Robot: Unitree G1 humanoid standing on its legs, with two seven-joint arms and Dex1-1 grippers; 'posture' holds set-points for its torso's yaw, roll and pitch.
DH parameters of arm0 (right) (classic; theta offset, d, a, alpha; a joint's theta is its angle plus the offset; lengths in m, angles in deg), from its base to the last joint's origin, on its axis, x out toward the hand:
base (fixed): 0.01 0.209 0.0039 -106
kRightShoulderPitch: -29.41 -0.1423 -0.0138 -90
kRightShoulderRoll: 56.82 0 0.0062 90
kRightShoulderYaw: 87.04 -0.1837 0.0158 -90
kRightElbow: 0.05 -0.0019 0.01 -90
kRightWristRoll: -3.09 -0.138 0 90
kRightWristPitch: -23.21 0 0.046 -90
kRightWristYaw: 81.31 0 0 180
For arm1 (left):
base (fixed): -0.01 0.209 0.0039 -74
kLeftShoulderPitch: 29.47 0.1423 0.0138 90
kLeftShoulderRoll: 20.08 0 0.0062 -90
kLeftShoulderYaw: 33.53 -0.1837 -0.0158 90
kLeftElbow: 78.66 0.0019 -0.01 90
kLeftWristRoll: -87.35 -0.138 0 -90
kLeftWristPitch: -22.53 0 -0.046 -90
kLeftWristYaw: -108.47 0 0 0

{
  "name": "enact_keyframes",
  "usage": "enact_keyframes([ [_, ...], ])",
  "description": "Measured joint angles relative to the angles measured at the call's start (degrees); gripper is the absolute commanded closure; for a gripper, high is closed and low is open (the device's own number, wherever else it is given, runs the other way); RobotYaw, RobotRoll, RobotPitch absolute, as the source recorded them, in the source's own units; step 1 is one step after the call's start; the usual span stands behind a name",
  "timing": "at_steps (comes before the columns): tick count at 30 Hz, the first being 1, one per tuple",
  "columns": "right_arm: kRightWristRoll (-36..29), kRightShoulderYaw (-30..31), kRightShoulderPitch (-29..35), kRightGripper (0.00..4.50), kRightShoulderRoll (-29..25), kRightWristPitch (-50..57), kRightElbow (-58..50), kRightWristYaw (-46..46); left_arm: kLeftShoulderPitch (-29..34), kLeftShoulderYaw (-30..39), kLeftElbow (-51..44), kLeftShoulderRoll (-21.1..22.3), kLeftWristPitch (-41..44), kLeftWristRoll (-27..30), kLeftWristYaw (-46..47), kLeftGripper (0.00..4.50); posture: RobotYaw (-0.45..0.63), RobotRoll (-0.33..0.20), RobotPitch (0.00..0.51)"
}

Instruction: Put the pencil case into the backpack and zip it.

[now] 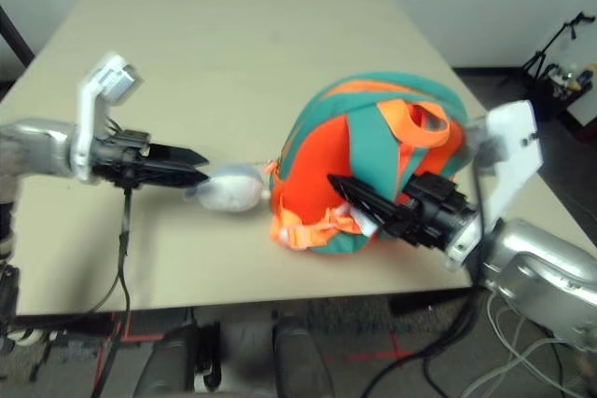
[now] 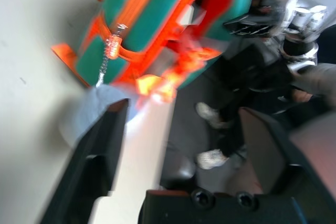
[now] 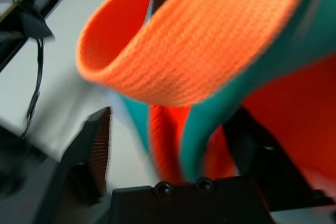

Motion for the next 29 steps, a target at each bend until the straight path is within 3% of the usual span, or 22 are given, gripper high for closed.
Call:
enact_keyframes([
  [2, -2.0, -7.3, 6.8, 0.01, -1.8, 6.5, 3.2, -3.7, 2.4, 3.4, 0.4, 3.0, 1.6, 3.6, 2.0, 0.00, -0.19, 0.000, 0.089],
  [5, -0.8, -16.6, 13.7, 0.01, -2.1, 15.1, 10.7, -6.6, 4.8, 9.8, 2.2, 2.0, 1.5, 3.3, 8.5, 0.00, -0.18, 0.000, 0.087],
  [8, 11.3, -19.3, 11.7, 0.01, -2.0, 15.2, 16.7, -9.3, 6.6, 14.2, 3.4, -2.2, -3.8, -2.4, 18.8, 0.00, -0.15, 0.000, 0.079],
  [10, 20.8, -16.0, 7.0, 0.01, -2.0, 10.2, 20.2, -9.9, 8.3, 14.8, 4.9, -5.6, -11.8, -7.7, 24.9, 0.00, -0.14, 0.000, 0.074],
  [12, 30.1, -8.5, -2.6, 0.01, -1.4, 3.1, 25.3, -9.5, 10.5, 14.8, 6.8, -8.6, -22.4, -14.0, 30.6, 0.00, -0.12, 0.000, 0.067],
  [16, 45.7, 8.1, -23.3, 0.01, 3.7, -10.2, 36.3, -10.9, 13.7, 13.3, 11.4, -14.4, -43.9, -26.3, 40.6, 0.00, -0.08, 0.000, 0.067],
  [19, 55.3, 17.8, -33.8, 0.01, 9.1, -17.2, 44.7, -15.5, 16.3, 12.1, 15.1, -17.6, -56.6, -33.6, 47.0, 0.00, -0.06, 0.000, 0.070],
  [24, 66.1, 23.8, -43.7, 0.01, 14.9, -25.0, 55.8, -21.3, 20.0, 10.1, 19.6, -20.4, -71.3, -41.4, 52.9, 0.00, -0.05, 0.000, 0.084],
  [29, 72.2, 25.0, -45.1, 0.01, 18.8, -31.1, 59.6, -25.6, 21.8, 9.4, 24.4, -20.1, -81.1, -46.3, 56.7, 0.00, -0.02, 0.000, 0.087],
])
